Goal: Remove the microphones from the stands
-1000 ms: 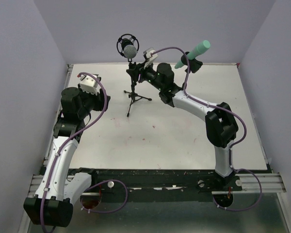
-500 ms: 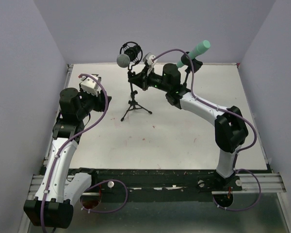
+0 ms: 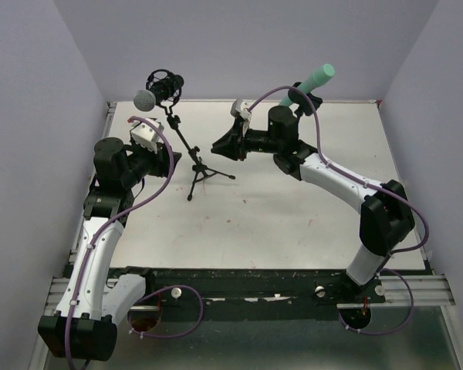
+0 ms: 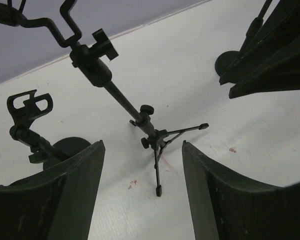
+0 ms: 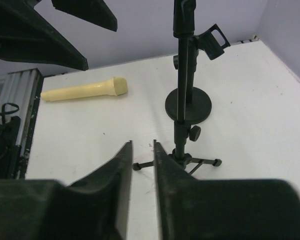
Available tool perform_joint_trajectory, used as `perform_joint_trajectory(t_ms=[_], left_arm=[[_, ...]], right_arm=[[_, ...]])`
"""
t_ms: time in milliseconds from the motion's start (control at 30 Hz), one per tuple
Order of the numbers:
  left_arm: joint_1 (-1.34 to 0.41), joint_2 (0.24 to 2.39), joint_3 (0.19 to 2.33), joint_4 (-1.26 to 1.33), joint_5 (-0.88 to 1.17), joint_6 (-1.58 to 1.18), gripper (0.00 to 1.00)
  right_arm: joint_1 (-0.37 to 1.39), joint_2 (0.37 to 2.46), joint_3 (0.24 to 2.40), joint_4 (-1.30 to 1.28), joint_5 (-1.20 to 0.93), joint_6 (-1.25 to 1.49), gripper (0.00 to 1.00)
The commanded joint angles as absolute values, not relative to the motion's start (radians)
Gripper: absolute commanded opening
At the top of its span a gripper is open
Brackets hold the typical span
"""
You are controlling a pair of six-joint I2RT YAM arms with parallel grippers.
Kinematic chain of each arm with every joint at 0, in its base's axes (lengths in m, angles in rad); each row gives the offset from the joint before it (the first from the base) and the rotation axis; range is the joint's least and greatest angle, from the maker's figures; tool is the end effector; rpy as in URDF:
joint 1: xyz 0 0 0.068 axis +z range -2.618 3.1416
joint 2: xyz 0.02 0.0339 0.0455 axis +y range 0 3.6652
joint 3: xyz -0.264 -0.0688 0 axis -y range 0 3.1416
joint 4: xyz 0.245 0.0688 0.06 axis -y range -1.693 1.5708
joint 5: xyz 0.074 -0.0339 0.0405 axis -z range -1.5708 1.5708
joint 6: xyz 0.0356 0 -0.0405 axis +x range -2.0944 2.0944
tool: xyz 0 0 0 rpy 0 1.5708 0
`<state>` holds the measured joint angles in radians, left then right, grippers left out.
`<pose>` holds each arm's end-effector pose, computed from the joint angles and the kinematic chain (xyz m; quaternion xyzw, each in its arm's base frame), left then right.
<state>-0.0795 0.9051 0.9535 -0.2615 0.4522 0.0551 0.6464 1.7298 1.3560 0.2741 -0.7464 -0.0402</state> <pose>0.2005 -0.0316 0.3705 0.1915 0.7473 -0.1819 0.6097 0.3139 0.2671 0.3306 -0.4628 0.5678 0.4445 0.5156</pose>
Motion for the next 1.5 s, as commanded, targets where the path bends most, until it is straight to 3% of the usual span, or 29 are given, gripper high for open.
perform_joint_trajectory(t_ms=[0,67,167,300,500,733,1000,1267,1467], left_arm=[[-0.075,0.908,0.957,-0.204,0.469,0.051,0.72],[-0.075,0.928,0.95,-0.164,0.434,0.069,0.77],[-0.084,1.04,0.96,-0.095,0.326,0.058,0.99],[-0.113,1.19,0.992,-0.005,0.267,0.025,0.99],[-0.175,1.255,1.006,0.057,0.344,-0.025,0.92],[-0.183,1.089,0.956,-0.092,0.313,-0.064,0.92],[-0.117,0.881,0.92,-0.426,0.158,-0.15,0.99],[0.119,0.836,0.833,-0.493,0.28,-0.438,0.99],[0.25,0.88,0.792,-0.379,0.379,-0.607,0.98]], right_arm=[[0.641,1.703,1.324,0.271,-0.712,-0.049,0.38],[0.64,1.718,1.322,0.279,-0.692,-0.046,0.43],[0.641,1.749,1.319,0.284,-0.675,-0.028,0.48],[0.641,1.779,1.263,0.336,-0.638,-0.003,0.54],[0.641,1.79,1.252,0.304,-0.624,-0.09,0.54],[0.644,1.801,1.361,0.206,-0.67,-0.233,0.55],[0.709,1.933,1.508,0.126,-0.655,-0.382,0.66],[0.71,2.101,1.67,0.109,-0.581,-0.365,0.64],[0.712,2.148,1.723,0.038,-0.606,-0.38,0.43]])
